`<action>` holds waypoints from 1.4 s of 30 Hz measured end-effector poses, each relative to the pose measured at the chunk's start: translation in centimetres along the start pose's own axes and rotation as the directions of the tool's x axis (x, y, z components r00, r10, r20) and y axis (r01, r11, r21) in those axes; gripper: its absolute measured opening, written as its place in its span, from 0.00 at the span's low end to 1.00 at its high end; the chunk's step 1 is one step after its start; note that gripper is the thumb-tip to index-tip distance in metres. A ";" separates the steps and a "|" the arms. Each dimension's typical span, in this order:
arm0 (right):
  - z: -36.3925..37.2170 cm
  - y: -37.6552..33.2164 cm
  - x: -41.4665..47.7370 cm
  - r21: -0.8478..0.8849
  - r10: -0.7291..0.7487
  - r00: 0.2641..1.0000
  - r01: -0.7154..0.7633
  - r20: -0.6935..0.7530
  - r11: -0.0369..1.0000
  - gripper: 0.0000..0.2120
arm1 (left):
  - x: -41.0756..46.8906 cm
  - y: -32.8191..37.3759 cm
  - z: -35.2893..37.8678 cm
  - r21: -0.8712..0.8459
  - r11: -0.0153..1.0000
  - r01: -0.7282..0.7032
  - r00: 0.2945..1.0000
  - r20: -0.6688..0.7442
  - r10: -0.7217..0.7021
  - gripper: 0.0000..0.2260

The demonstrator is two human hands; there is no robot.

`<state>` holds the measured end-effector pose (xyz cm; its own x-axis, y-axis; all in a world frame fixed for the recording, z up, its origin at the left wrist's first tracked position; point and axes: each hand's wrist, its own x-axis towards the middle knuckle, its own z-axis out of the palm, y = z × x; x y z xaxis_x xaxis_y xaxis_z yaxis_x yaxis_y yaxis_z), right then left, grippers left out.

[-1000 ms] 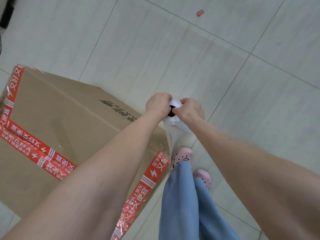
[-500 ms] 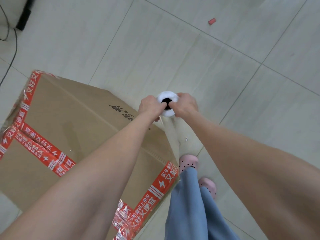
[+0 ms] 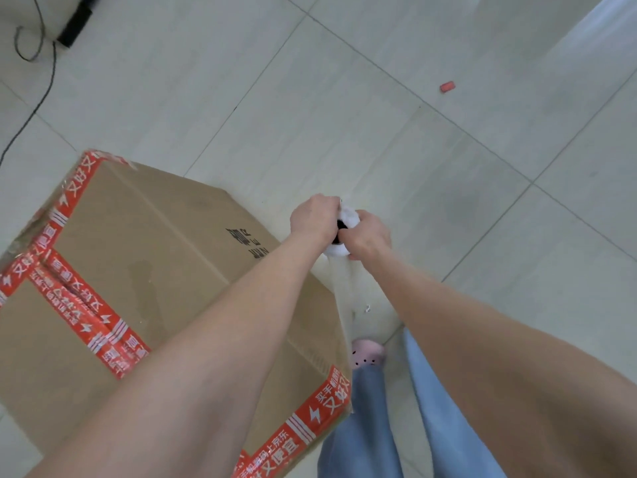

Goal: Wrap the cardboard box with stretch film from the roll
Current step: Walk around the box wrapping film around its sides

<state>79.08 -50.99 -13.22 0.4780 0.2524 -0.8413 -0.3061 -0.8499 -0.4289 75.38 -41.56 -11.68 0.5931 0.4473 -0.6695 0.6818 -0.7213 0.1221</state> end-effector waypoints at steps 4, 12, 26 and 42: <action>-0.3 -2.6 0.5 -0.282 -0.150 0.988 0.153 0.032 0.947 0.07 | 0.4 -1.8 -0.9 -0.029 0.995 0.094 0.995 -0.016 -0.094 0.01; 2.7 -7.8 2.4 -0.187 -0.157 0.978 0.181 0.135 0.966 0.25 | 0.5 -6.2 -3.1 -0.526 0.669 0.525 0.827 0.127 -0.548 0.06; 5.5 -9.9 2.6 -0.331 -0.130 0.955 0.217 0.265 0.918 0.10 | 1.4 -8.2 -3.9 -0.073 0.957 0.279 0.959 -0.029 -0.282 0.16; 9.0 -17.4 4.5 -0.376 -0.339 0.907 0.413 0.249 0.829 0.21 | 3.3 -14.6 -6.6 -0.559 0.576 0.597 0.729 0.079 -0.680 0.03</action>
<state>79.19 -30.93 -12.52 0.3322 0.6325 -0.6997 0.2536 -0.7745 -0.5796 70.21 -26.08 -10.87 -0.0649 0.7744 -0.6293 0.9859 0.1474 0.0796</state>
